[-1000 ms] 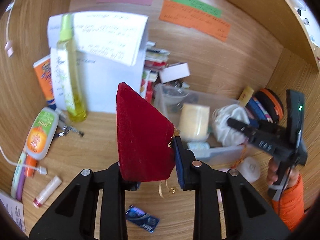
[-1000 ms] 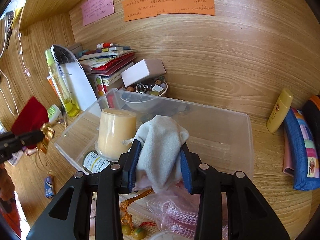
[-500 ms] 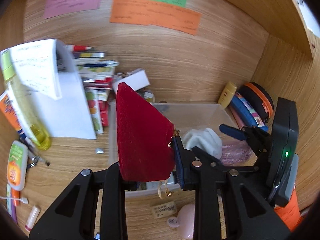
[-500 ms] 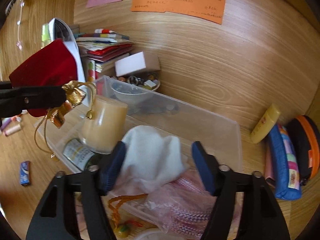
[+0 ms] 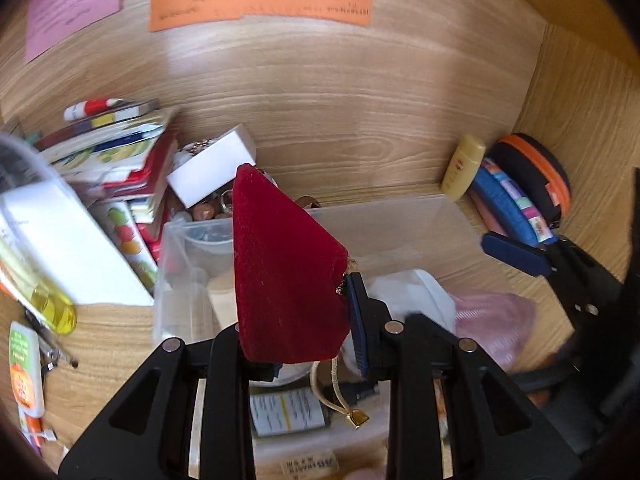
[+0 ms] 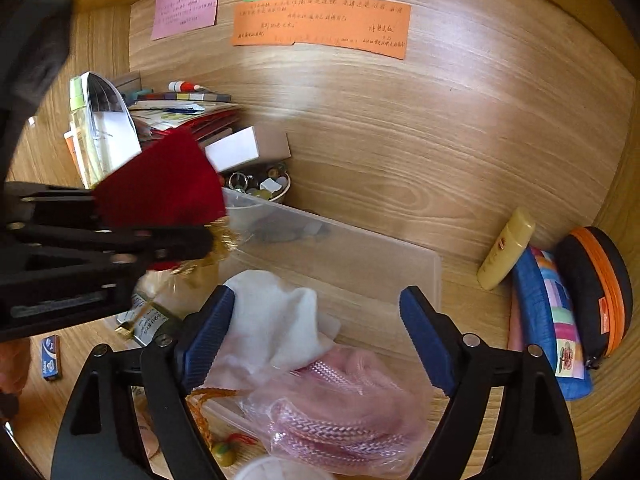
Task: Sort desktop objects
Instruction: 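Release the white pouch and red pouch into the clear box, then move the left tool to the blue Max card pack while the right approaches the white compact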
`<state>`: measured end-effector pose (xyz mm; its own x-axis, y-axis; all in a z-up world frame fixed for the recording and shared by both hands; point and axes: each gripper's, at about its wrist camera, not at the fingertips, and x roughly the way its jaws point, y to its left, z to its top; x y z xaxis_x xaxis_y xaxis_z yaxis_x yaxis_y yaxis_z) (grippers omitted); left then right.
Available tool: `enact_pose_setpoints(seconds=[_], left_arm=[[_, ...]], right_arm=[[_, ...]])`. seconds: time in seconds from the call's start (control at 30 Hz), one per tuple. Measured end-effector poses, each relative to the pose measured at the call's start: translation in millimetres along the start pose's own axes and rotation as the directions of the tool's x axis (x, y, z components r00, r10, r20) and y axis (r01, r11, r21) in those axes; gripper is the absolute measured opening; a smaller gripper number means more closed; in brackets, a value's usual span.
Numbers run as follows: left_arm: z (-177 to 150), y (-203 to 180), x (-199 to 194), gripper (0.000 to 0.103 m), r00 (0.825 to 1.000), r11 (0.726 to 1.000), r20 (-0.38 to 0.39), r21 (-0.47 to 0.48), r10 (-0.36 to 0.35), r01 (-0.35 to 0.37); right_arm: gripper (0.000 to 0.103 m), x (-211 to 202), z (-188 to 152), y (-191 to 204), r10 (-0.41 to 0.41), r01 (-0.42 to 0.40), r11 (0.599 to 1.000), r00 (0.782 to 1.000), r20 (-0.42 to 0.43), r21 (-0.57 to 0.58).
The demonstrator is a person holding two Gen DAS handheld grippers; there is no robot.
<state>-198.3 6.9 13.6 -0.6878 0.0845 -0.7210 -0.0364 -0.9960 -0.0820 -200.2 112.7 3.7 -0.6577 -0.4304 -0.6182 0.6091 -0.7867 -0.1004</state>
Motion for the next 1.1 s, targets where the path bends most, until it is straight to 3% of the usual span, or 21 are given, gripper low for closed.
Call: enact_pose_setpoints(seconds=[0.17,0.27,0.37,0.43,0.5,0.67,0.77,0.83,1.1], left_arm=[[3.4,-5.0,20.0,0.027,0.998,1.0,-0.05,0.013,0.025,-0.025],[2.2,-2.6,13.3,0.028,0.999,1.0,-0.053,-0.003,-0.011,0.011],[-0.4,-2.0,-0.8,0.029,1.0,1.0,-0.029,0.006,0.0,0.0],[-2.2,-2.6,-13.5,0.035,1.0,1.0,-0.007,0.018,0.011,-0.011],[-6.0,-0.1,-30.8,0.048,0.999,0.999,0.026,0.026,0.022,-0.022],[-15.6,9.6,-68.0,0.065,0.993,0.998,0.107,0.035,0.049,-0.053],[-26.7,24.0,-86.2,0.076,0.991,0.998,0.126,0.017,0.05,-0.053],[-34.4,31.5,-92.0,0.077,0.991,0.999,0.122,0.005,0.052,-0.053],[-75.9,62.2,-96.0,0.085,0.995,0.996,0.058,-0.038,0.083,-0.081]], right_arm=[[0.083,0.9,-0.6,-0.5,0.02,-0.02,1.0,1.0,-0.007,-0.014],[0.083,3.5,-1.4,-2.5,0.04,-0.04,0.999,0.999,-0.021,-0.012],[0.083,2.3,-1.6,-3.8,0.053,-0.053,0.999,0.998,-0.028,-0.007],[0.083,-2.6,-1.1,-4.0,0.059,-0.06,0.998,0.998,-0.017,-0.003],[0.083,-10.0,0.1,-3.6,0.057,-0.057,0.998,0.998,-0.003,0.003],[0.083,-34.5,-0.5,-3.8,0.073,-0.074,0.997,0.997,0.029,0.038],[0.092,-49.1,-5.8,-1.0,0.076,-0.078,0.996,0.996,0.049,0.042],[0.098,-59.2,-11.5,2.2,0.067,-0.07,0.997,0.996,0.066,0.031],[0.1,-81.2,-36.8,8.0,0.057,-0.058,0.998,0.996,0.072,0.02]])
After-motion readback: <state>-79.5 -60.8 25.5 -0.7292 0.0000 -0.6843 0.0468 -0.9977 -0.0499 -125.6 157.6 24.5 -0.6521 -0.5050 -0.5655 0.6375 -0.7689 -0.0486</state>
